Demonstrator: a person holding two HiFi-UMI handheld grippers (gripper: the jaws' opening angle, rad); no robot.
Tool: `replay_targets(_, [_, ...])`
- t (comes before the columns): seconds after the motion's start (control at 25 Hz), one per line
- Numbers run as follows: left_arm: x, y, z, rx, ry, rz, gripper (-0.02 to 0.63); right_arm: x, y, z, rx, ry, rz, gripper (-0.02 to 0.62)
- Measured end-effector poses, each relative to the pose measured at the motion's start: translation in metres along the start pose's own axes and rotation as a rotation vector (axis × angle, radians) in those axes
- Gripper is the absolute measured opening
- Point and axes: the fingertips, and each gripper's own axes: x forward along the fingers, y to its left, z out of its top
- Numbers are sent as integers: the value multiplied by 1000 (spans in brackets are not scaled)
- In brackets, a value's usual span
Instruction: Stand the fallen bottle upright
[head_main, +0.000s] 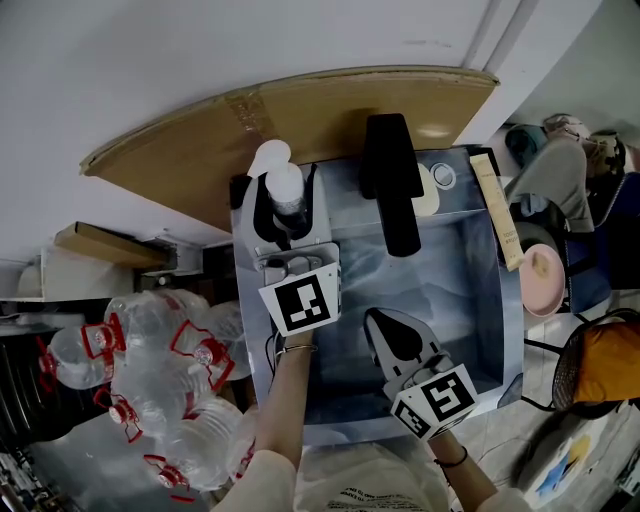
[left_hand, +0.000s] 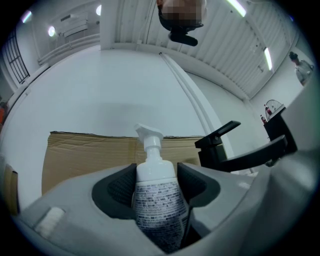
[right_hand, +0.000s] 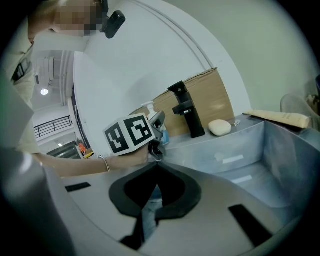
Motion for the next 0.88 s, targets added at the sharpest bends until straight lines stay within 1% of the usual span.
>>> replay_targets(0.24, [-2,-4,-7,36,5,-6,259,-1,-1,-2,-1,4,-6,3])
replay_targets(0.56, [-3,-5,-7,30,-22,-18,260,0,-2,-5,1,10,-8,4])
replay_targets(0.76, [-3,-9,-10,46,-4,-37,261,-1,-2,-4,-1,6,-7,5])
replay_targets(0.88, [-3,-9,-13,42,14,-47,262,-3,-2,-2,-3,1,-9,3])
